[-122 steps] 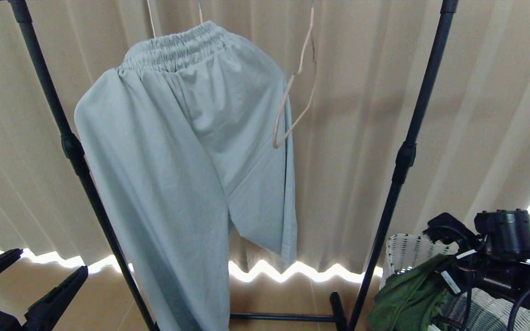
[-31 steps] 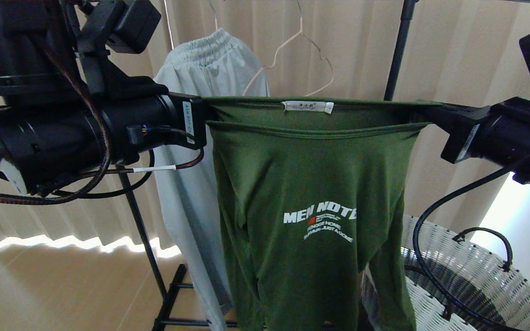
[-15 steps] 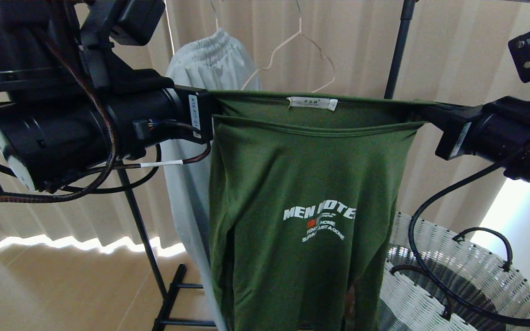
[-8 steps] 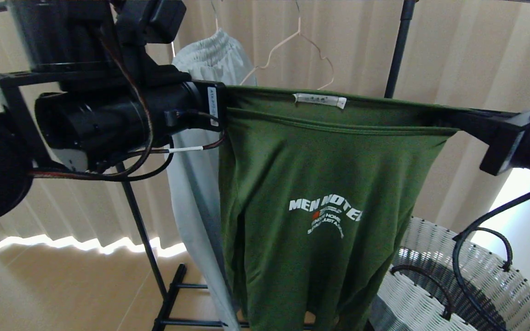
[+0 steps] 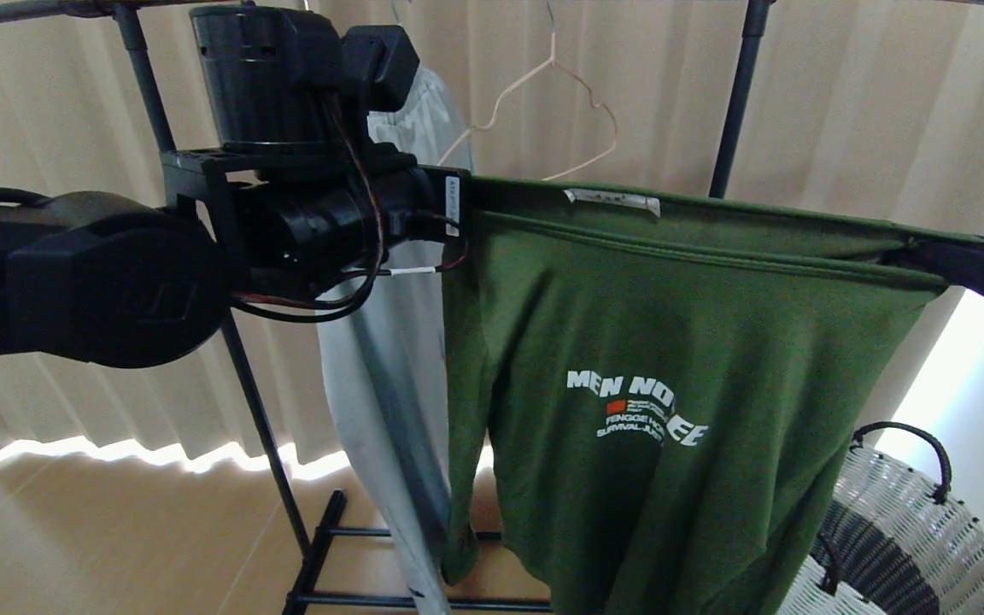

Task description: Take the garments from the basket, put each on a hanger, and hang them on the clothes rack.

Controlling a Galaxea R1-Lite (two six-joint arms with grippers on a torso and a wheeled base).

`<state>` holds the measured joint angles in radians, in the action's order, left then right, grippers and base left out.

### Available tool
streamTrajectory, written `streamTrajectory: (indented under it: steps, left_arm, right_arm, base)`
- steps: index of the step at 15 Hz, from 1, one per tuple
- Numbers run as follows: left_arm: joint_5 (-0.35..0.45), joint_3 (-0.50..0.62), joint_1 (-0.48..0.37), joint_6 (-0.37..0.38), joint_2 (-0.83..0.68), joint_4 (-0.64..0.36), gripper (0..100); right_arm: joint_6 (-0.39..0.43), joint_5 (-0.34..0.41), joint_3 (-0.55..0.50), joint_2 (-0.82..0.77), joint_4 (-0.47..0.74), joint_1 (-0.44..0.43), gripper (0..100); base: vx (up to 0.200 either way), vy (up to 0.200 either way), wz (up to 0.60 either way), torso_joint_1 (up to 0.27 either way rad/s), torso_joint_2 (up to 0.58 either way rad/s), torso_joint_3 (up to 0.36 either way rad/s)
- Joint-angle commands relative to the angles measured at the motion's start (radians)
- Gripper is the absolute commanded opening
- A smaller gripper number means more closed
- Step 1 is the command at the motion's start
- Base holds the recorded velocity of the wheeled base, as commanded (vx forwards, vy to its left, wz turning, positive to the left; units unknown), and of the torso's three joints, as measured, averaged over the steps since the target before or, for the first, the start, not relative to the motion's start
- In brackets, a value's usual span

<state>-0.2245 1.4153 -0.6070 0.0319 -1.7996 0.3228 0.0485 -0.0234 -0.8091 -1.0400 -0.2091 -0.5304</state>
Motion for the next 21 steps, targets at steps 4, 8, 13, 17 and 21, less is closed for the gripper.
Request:
streamTrajectory:
  steps: [4, 8, 13, 17, 21]
  left_arm:
    - [-0.001, -0.026, 0.010, 0.000, 0.031, -0.007, 0]
    - [0.011, -0.122, 0.029, 0.000, 0.163, -0.057, 0]
    - [0.094, -0.240, 0.026, 0.006, 0.286, -0.060, 0]
    - [0.257, -0.349, 0.026, 0.010, 0.410, -0.062, 0]
    - [0.389, -0.400, 0.001, 0.013, 0.476, -0.060, 0]
  right_arm:
    - [0.001, -0.004, -0.016, -0.046, -0.013, 0.027, 0]
    - [0.001, -0.003, -0.068, -0.203, -0.115, 0.142, 0]
    - [-0.001, 0.000, -0.159, -0.414, -0.291, 0.158, 0]
    - [-0.033, 0.002, -0.240, -0.520, -0.372, 0.156, 0]
    - [-0.056, 0.002, -0.291, -0.577, -0.411, 0.150, 0]
  base:
    - [0.000, 0.000, 0.00, 0.000, 0.00, 0.000]
    - [0.000, 0.000, 0.00, 0.000, 0.00, 0.000]
    - [0.000, 0.000, 0.00, 0.000, 0.00, 0.000]
    - [0.000, 0.000, 0.00, 0.000, 0.00, 0.000]
    - [0.000, 0.000, 0.00, 0.000, 0.00, 0.000]
